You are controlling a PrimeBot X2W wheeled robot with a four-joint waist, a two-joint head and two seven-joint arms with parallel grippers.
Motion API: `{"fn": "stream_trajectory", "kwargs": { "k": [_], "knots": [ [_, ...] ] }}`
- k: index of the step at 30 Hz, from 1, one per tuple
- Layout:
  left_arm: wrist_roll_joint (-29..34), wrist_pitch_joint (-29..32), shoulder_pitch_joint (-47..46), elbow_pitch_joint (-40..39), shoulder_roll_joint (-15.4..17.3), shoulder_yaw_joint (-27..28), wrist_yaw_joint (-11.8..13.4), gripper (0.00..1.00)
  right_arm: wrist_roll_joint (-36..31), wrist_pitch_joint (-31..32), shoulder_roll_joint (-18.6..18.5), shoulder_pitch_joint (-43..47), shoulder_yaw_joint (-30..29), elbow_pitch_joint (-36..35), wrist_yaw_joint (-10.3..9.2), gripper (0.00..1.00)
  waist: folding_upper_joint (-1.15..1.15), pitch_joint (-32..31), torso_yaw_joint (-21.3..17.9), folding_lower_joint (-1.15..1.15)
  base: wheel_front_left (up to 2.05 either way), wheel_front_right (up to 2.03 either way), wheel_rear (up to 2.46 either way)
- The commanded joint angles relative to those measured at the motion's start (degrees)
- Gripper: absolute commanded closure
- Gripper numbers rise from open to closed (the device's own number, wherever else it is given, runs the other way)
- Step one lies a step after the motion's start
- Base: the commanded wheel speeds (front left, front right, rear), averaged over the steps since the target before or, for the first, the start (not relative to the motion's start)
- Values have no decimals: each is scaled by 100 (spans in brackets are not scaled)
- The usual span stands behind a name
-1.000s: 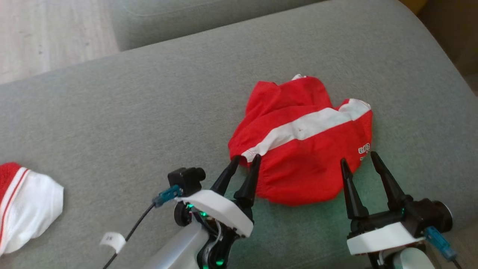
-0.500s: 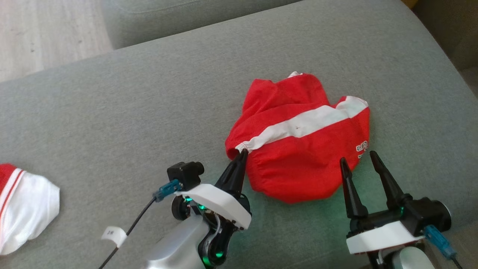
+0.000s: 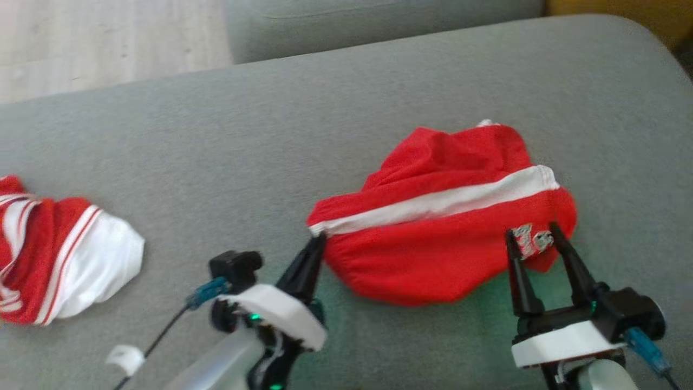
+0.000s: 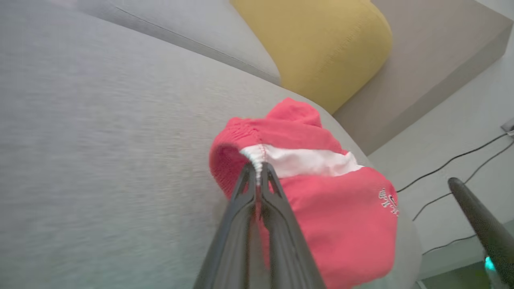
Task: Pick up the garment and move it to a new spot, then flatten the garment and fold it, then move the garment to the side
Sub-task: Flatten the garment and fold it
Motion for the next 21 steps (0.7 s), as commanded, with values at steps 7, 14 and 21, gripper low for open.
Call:
{"fn": "stream_trajectory", "kwargs": {
  "k": [7, 14, 21],
  "knots": [
    [183, 131, 68, -810, 1100, 373, 355, 100, 386, -21, -107, -79, -100, 46, 37, 0, 0, -103, 741, 0, 0, 0, 0],
    [385, 122, 27, -1065, 1600, 487, 590, 100, 1315, -21, -458, -377, 182, 693, 37, 0, 0, -38, 1116, 0, 0, 0, 0],
    [466, 111, -85, -1130, 1580, 474, 634, 100, 2681, 352, -1292, -1208, 1063, 1417, 37, 0, 0, 81, 1318, 0, 0, 0, 0]
  ]
}}
